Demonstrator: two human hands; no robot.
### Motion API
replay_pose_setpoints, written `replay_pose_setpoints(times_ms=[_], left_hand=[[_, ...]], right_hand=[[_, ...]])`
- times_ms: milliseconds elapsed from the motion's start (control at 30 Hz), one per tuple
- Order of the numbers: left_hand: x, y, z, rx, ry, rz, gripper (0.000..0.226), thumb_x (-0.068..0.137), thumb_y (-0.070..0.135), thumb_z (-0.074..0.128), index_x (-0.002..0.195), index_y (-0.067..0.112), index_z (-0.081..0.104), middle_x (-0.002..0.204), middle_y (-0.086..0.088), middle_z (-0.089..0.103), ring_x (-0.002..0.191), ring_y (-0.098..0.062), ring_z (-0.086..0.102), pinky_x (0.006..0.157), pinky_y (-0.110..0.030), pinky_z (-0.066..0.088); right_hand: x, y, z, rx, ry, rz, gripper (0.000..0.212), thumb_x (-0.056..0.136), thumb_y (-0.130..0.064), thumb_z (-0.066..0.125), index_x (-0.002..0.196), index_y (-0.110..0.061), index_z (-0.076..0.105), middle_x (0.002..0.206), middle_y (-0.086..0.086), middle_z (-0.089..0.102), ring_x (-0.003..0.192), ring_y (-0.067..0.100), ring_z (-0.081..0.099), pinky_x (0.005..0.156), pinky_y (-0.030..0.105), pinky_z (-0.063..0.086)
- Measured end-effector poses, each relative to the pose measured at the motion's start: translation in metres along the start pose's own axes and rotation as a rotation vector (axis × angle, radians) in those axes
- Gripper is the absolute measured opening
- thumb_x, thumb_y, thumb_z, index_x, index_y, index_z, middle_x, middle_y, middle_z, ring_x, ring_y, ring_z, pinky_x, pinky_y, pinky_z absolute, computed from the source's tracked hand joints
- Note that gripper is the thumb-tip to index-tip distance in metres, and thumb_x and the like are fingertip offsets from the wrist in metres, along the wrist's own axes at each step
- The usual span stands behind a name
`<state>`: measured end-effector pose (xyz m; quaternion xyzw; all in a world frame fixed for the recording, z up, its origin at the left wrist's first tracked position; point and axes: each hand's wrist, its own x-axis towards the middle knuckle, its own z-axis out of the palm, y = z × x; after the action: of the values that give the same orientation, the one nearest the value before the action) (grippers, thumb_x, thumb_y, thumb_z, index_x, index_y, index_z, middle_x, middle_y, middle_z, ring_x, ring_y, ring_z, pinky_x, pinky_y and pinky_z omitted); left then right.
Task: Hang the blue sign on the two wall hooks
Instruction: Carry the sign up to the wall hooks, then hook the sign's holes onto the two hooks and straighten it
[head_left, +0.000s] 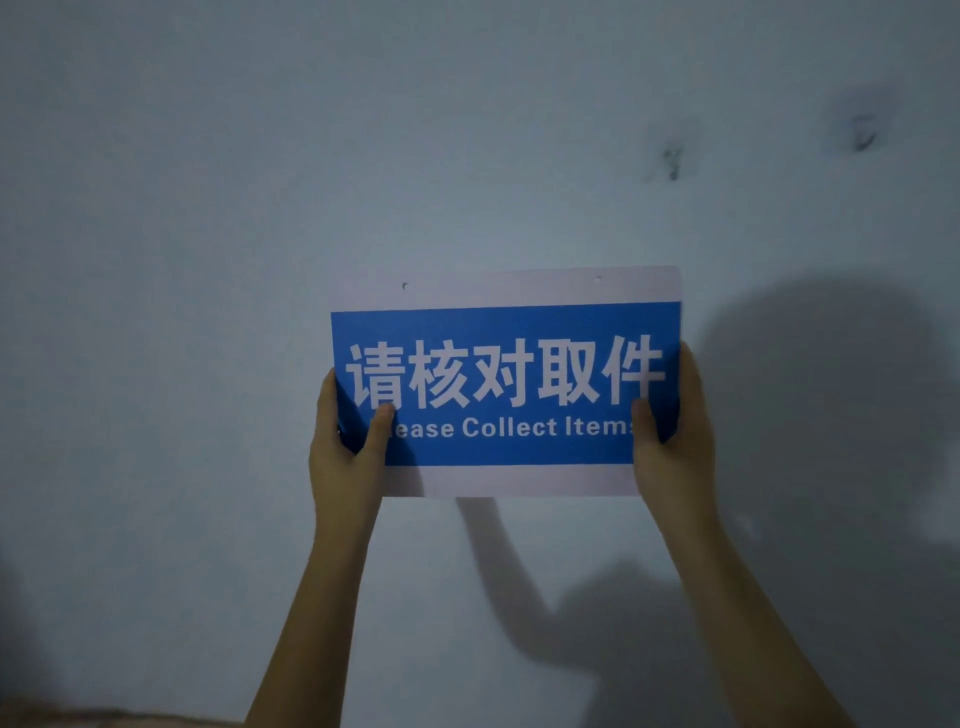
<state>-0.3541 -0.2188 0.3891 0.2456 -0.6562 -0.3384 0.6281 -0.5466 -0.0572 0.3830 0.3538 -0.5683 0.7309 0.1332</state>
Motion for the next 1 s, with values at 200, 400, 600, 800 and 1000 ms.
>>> replay_pose_setpoints(times_ms=[200,400,600,800,1000], left_hand=[[0.000,0.024,0.054,-0.064,-0.079,0.034,0.059,0.091,0.026,0.057,0.144,0.027,0.032,0.141,0.003,0.051,0.127,-0.021,0.050,0.103,-0.045,0.045],[0.000,0.048,0.109,-0.124,-0.157,0.052,0.066,0.084,0.038,0.058,0.145,0.028,0.032,0.142,0.002,0.050,0.129,-0.021,0.048,0.104,-0.047,0.044],[0.001,0.074,0.161,-0.177,-0.203,0.115,0.066,0.081,0.039,0.053,0.143,0.025,0.035,0.132,0.010,0.054,0.121,-0.015,0.052,0.097,-0.036,0.046],[0.001,0.091,0.212,-0.198,-0.228,0.120,0.074,0.074,0.055,0.047,0.143,0.032,0.030,0.139,0.010,0.051,0.121,-0.012,0.051,0.100,-0.041,0.045],[0.001,0.103,0.246,-0.157,-0.233,0.114,0.069,0.087,0.045,0.051,0.148,0.030,0.023,0.149,0.007,0.042,0.131,-0.019,0.047,0.105,-0.043,0.041]], right_hand=[[0.024,-0.008,-0.047,-0.127,0.128,-0.073,0.068,0.083,-0.022,0.044,0.148,-0.020,0.022,0.151,0.002,0.037,0.132,0.013,0.040,0.110,0.036,0.036],[0.053,-0.011,-0.092,-0.188,0.198,-0.086,0.068,0.085,-0.020,0.046,0.148,-0.019,0.021,0.152,0.002,0.035,0.133,0.015,0.039,0.111,0.039,0.036],[0.086,-0.014,-0.132,-0.252,0.246,-0.105,0.071,0.083,-0.023,0.043,0.149,-0.018,0.019,0.152,0.004,0.035,0.131,0.014,0.039,0.103,0.028,0.033],[0.126,-0.004,-0.168,-0.316,0.261,-0.158,0.069,0.086,-0.021,0.046,0.149,-0.016,0.019,0.152,0.007,0.036,0.136,0.025,0.040,0.109,0.041,0.037],[0.152,0.003,-0.186,-0.286,0.270,-0.184,0.065,0.091,-0.012,0.048,0.149,-0.016,0.019,0.152,0.007,0.036,0.135,0.025,0.041,0.108,0.044,0.039]])
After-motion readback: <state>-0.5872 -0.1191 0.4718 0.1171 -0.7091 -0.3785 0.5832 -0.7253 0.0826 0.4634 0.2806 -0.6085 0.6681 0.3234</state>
